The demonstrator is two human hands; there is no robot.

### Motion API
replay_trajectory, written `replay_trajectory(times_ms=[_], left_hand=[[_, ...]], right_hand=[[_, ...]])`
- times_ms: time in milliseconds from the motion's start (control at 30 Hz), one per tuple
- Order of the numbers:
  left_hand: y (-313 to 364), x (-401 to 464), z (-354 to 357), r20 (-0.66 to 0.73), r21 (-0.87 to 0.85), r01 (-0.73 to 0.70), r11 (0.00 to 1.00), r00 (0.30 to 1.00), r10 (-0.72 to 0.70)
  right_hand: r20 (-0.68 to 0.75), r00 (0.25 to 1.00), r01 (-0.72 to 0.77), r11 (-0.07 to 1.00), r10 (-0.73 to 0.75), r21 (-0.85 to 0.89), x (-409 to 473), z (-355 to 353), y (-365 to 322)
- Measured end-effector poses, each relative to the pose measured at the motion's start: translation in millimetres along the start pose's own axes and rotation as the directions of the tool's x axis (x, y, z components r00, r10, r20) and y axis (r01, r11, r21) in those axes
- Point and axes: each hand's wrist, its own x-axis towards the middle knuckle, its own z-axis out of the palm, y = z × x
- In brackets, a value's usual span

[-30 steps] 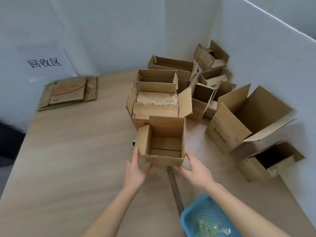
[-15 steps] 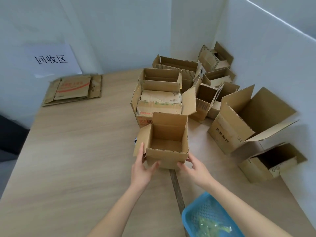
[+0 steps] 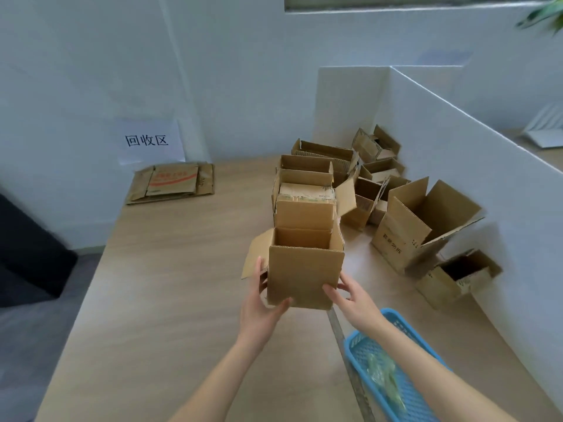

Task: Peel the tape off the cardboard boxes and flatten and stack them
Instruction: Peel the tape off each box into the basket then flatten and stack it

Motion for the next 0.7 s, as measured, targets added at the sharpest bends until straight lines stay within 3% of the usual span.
replay_trajectory(times_ms=[100, 233, 333, 500, 633, 700], left_hand=[[10.0, -28.1, -33.2, -0.018, 0.052, -0.047, 0.998, 0.999, 0.048], [24.1, -58.2, -70.0, -0.008, 0.008, -0.115, 0.993, 0.993, 0.115], [36.0, -76.3, -93.3, -0.014, -0.039, -0.182, 0.983, 0.983, 0.181], [49.1, -96.6, -124.1, -0.027, -0.012, -0.267, 0.964, 0.963, 0.267], [52.4, -110.0, -137.2, -0.062, 0.018, -0.307, 0.952, 0.95, 0.307], [54.2, -115.6, -139.0, -0.14, 0.014, -0.259, 0.966, 0.956, 0.259]], right_hand=[[-0.013, 1.0, -0.018, 1.0, 0.018, 0.013, -31.6, 11.5, -35.3], [-0.038, 0.999, 0.01, 0.997, -0.007, 0.074, -72.6, 18.1, -76.3], [-0.04, 0.998, 0.039, 0.999, -0.037, 0.027, -97.0, 18.6, -96.4], [0.074, 0.991, 0.116, 0.988, -0.109, -0.104, -123.3, 23.7, -103.0], [0.039, 0.985, 0.172, 0.981, -0.169, -0.092, -134.3, 34.2, -100.0], [0.017, 0.979, 0.205, 0.977, -0.205, -0.06, -139.1, 38.8, -100.7]])
